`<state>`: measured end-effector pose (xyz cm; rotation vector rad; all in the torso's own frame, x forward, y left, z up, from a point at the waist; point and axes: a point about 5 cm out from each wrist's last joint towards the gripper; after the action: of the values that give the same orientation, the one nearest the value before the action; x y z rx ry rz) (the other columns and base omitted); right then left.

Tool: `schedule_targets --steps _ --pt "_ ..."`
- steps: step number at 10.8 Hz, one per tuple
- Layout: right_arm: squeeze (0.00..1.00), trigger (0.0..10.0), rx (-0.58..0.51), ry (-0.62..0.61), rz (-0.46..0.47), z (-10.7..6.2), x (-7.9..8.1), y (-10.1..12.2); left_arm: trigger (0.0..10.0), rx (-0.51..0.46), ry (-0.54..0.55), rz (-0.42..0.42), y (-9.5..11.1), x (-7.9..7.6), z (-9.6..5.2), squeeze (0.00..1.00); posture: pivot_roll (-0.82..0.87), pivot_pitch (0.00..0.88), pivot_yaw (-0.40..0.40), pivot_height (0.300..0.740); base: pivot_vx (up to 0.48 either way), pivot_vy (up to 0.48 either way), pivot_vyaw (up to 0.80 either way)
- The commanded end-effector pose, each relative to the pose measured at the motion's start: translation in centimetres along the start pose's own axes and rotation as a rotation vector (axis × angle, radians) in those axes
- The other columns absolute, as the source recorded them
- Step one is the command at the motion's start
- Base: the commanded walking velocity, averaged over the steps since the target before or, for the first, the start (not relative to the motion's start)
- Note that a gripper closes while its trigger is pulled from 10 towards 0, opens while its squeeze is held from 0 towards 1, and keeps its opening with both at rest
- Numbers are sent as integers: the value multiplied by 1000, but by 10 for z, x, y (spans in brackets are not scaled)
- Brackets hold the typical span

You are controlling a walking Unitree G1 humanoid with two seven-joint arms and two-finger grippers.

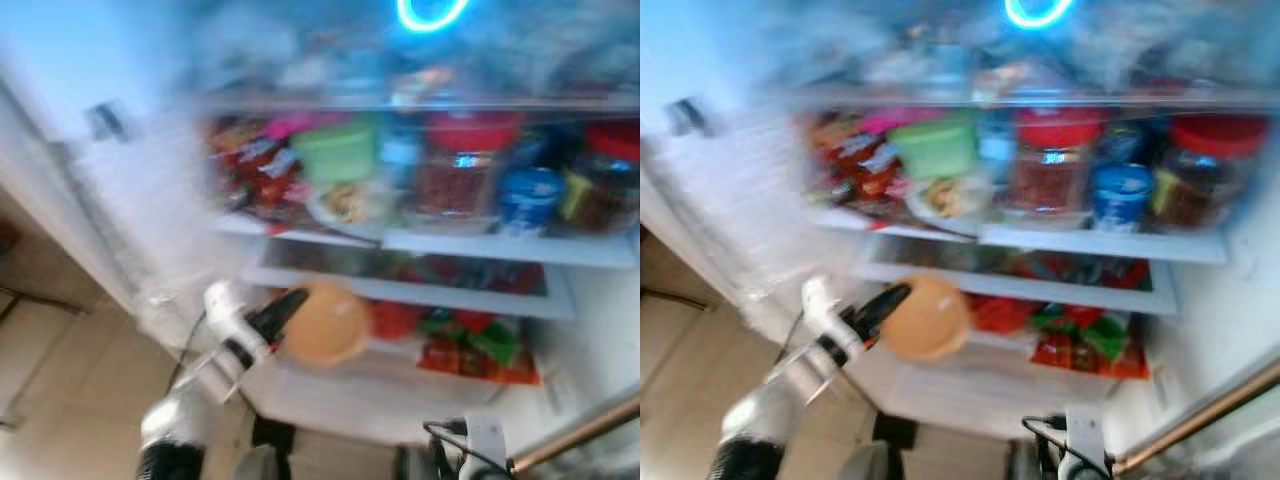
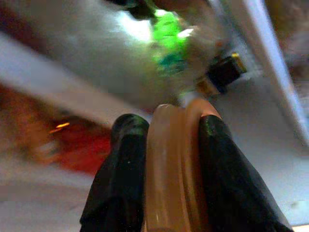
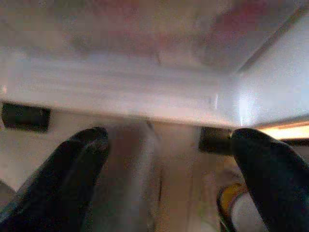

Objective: Restocking fridge

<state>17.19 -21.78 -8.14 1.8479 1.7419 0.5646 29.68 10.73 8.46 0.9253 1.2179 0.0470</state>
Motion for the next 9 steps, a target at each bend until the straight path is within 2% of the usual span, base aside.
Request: schedule_targets --steps 1,3,4,5,9 --pt "0 10000 62 8 -1 -3 2 -16 10000 3 3 8 1 2 -3 0 -9 83 98 632 315 0 0" --pt "0 10000 62 8 0 -3 2 -16 10000 4 7 9 1 3 -2 0 -9 83 99 632 319 0 0" --pt "0 10000 62 9 -1 -3 2 -15 10000 -9 24 -1 3 4 0 0 -8 84 98 632 0 0 0" --pt "0 10000 64 9 -2 -3 2 -16 10000 13 -18 -12 2 0 5 0 -6 84 96 632 0 0 0" --pt "0 10000 64 12 -5 -3 2 -15 10000 -149 102 -84 23 8 31 0 -18 87 99 632 0 0 0"
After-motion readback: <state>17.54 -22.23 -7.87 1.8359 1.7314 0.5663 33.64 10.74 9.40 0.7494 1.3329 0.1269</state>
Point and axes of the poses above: a point about 5 cm out from each wrist's last joint towards the gripper, its own z axis pointing out of the wrist towards the gripper, its own y axis along the axis of the wrist's last joint, x = y × z, and after that the axes turned 3 degrees about -z, right-handed
